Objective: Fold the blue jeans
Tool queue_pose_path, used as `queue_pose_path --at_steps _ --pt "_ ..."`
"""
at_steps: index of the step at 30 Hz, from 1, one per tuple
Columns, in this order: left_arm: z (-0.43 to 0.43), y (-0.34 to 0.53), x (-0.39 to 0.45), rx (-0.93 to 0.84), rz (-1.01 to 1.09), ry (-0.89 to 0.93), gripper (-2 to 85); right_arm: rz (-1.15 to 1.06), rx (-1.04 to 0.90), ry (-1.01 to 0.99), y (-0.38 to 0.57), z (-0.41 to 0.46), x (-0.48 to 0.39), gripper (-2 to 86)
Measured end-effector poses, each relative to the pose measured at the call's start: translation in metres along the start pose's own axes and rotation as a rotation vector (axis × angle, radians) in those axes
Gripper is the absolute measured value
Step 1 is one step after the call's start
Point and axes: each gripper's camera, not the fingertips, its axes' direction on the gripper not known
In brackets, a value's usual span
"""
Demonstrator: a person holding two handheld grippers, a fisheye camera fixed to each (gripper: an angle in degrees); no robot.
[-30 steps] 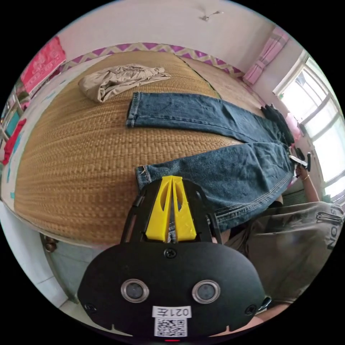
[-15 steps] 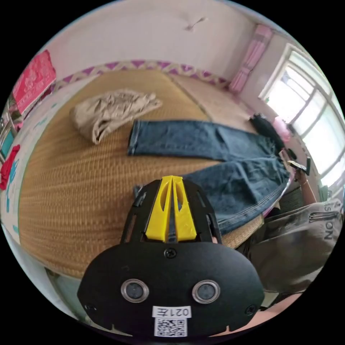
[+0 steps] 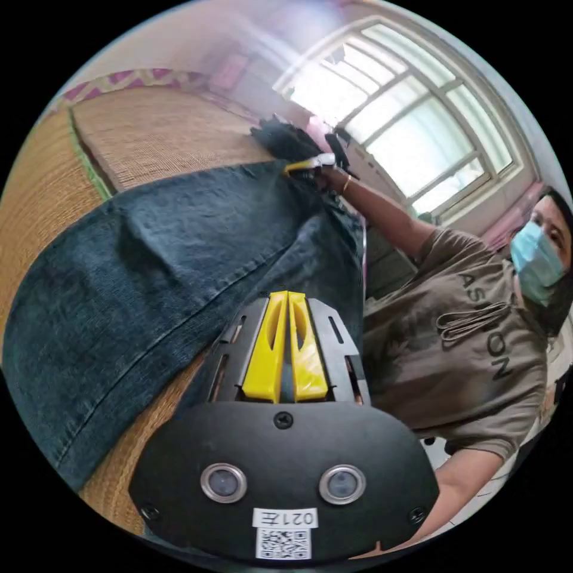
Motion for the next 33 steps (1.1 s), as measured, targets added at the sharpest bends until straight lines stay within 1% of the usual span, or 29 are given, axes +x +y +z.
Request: queue_pose_path --at_steps 1,2,4,6,8,11,13,15,16,18,19,20,21,22,23,24,27,29,32,33 --pt "0.01 -0.005 -0.001 -0.049 -0.002 -0.031 -1.0 -0.001 0.008 -0.026 -0.005 0.001 0.005 -1.0" --pt "0.029 -0.01 -0.005 -0.136 -0.005 -0.111 -1.0 0.002 0.016 -0.039 -0.007 0.002 0.008 -1.0" --pt "0.027 -0.01 -0.023 -0.114 -0.04 -0.067 -1.0 0.029 0.037 -0.089 -0.01 0.005 0.017 -1.0" --pt "0.022 -0.004 -0.047 -0.093 -0.118 0.026 -1.0 0.035 0.043 -0.097 -0.01 0.006 0.015 -1.0" --pt "0.02 0.004 -0.046 -0.085 -0.136 0.042 -0.9 0.044 0.048 -0.081 -0.008 0.008 0.005 -1.0" --pt "0.022 0.02 -0.034 -0.086 -0.151 0.065 -0.9 -0.017 0.054 -0.07 0.002 0.003 -0.021 -0.8" --pt "0.021 0.027 -0.023 -0.087 -0.138 0.054 -0.9 -0.153 0.158 -0.113 0.003 -0.014 -0.065 -0.8" --pt "0.008 0.027 -0.003 -0.031 -0.091 0.027 -0.9 -0.241 0.195 -0.138 -0.008 -0.015 -0.105 -0.8" --pt "0.003 0.026 0.002 0.008 -0.074 0.051 -0.9 -0.299 0.155 -0.129 -0.023 -0.003 -0.133 -0.8" --pt "-0.008 0.017 0.016 0.194 -0.032 0.209 -0.9 -0.385 0.077 -0.114 -0.047 0.022 -0.172 -0.9" --pt "-0.004 0.015 0.018 0.217 -0.034 0.229 -0.9 -0.417 0.001 -0.091 -0.063 0.044 -0.192 -0.9" --pt "0.011 0.009 0.019 0.201 -0.057 0.231 -0.9 -0.426 -0.035 -0.075 -0.07 0.055 -0.199 -1.0" --pt "0.034 0.007 0.018 0.124 -0.094 0.193 -0.9 -0.435 -0.109 -0.031 -0.081 0.077 -0.209 -1.0" --pt "0.048 0.007 0.016 0.068 -0.122 0.161 -0.9 -0.413 -0.074 -0.021 -0.091 0.076 -0.207 -1.0" --pt "0.058 0.014 0.01 0.059 -0.173 0.162 -0.9 -0.362 -0.071 0.021 -0.098 0.076 -0.202 -1.0" --pt "0.057 0.019 0.01 0.052 -0.185 0.173 -0.9 -0.247 -0.041 0.118 -0.108 0.077 -0.189 -0.9" --pt "0.054 0.024 0.029 0.047 -0.152 0.096 -0.9 -0.166 -0.029 0.041 -0.117 0.08 -0.173 -1.0" --pt "0.052 0.029 0.037 0.045 -0.142 0.071 -0.9 -0.157 -0.019 0.019 -0.113 0.079 -0.173 -1.0" --pt "0.046 0.041 0.036 0.048 -0.156 0.116 -0.9 -0.152 0.027 0.079 -0.093 0.062 -0.185 -1.0" --pt "0.039 0.049 0.039 0.06 -0.153 0.134 -0.9 -0.153 0.083 0.079 -0.079 0.04 -0.188 -1.0"
